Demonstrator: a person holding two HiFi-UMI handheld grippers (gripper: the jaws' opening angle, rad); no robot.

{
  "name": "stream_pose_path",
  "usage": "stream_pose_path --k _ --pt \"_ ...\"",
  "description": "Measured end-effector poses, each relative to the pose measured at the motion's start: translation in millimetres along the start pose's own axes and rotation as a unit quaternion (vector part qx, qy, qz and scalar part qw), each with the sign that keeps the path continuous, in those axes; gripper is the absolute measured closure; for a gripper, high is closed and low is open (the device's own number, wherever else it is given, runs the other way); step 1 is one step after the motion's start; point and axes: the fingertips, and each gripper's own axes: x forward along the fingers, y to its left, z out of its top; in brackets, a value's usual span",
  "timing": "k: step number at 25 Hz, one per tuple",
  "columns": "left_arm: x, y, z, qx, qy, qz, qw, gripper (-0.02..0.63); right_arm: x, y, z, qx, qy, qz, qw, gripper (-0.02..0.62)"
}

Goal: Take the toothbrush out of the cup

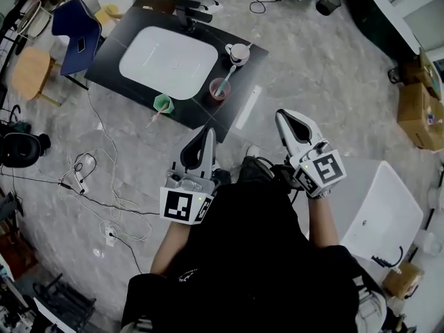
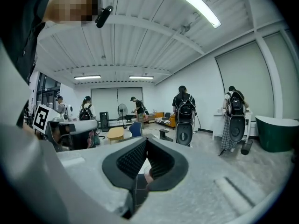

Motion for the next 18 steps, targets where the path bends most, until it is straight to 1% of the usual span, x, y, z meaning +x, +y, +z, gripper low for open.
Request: stream_pose_path --k 3,7,13,18 --pt "13 7 -6 -0.002 0.005 0.009 0.9999 0.598 17 -18 -4 -0.004 0.008 0.003 1.000 0.589" --pt "35 11 -7 0.003 0.007 0.026 0.9996 0.598 38 -54 -10 0.000 0.019 0.013 1.000 0.589" --pt "85 16 -3 0.008 0.003 0.073 0.9973 0.598 86 -120 -18 0.015 0.045 0.038 0.998 0.589" --pt "122 12 -6 0.012 0.007 0.108 0.9940 0.598 125 -167 -36 0.020 0.070 0.064 0.995 0.590"
